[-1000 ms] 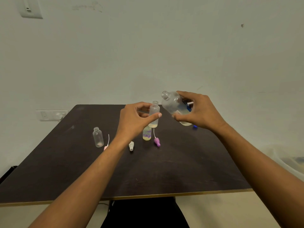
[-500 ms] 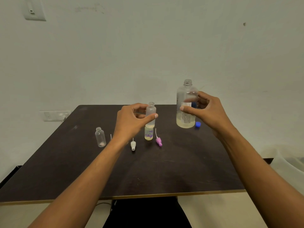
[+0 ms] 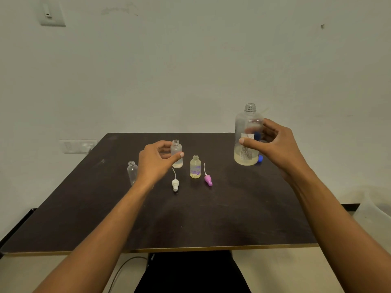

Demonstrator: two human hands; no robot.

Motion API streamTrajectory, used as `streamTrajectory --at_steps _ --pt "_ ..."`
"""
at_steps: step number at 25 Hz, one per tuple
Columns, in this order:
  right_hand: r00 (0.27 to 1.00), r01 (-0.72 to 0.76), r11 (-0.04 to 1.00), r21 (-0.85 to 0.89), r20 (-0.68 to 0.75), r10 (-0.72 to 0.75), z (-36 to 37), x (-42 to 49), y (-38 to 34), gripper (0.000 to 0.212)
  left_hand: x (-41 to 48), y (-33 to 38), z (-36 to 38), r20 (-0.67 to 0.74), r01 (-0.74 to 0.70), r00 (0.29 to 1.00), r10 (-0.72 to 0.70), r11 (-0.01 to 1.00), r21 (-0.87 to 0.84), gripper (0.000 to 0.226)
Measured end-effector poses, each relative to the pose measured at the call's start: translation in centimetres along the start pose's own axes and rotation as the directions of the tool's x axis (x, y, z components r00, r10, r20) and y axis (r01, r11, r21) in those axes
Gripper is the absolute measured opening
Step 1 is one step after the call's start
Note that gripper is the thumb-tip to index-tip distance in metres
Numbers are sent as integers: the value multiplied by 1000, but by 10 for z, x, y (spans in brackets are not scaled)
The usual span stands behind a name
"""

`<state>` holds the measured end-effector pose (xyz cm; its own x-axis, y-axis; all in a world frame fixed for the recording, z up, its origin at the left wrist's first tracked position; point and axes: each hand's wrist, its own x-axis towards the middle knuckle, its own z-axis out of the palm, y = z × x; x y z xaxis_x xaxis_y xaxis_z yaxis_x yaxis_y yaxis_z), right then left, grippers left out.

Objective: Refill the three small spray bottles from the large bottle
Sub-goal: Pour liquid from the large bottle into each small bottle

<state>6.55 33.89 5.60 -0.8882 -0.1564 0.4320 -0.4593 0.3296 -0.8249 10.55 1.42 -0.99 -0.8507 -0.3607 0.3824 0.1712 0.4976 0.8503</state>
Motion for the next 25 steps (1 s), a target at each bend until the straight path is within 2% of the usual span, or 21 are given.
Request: streamTrajectory --at_steps 2,5,11,15,21,25 --pt "1000 16 1000 11 2 -16 3 -1 3 80 1 -15 0 -12 35 999 -35 998 43 29" --pt "1000 11 1000 23 16 -12 4 -2 6 74 4 -34 1 -31 77 997 -74 991 111 33" --pt "999 20 1000 15 26 -20 1 -6 13 69 14 -57 1 -20 136 991 -134 981 139 39" --pt "1000 26 999 -20 10 -26 -3 -9 16 77 16 -66 6 7 162 986 -164 977 136 41" --pt "1000 8 999 -35 16 -8 -6 -11 23 77 13 -78 12 14 202 979 -206 971 123 38" --pt "1000 1 1000 -25 21 -1 -5 -14 23 89 13 -81 12 20 215 976 -219 970 114 39"
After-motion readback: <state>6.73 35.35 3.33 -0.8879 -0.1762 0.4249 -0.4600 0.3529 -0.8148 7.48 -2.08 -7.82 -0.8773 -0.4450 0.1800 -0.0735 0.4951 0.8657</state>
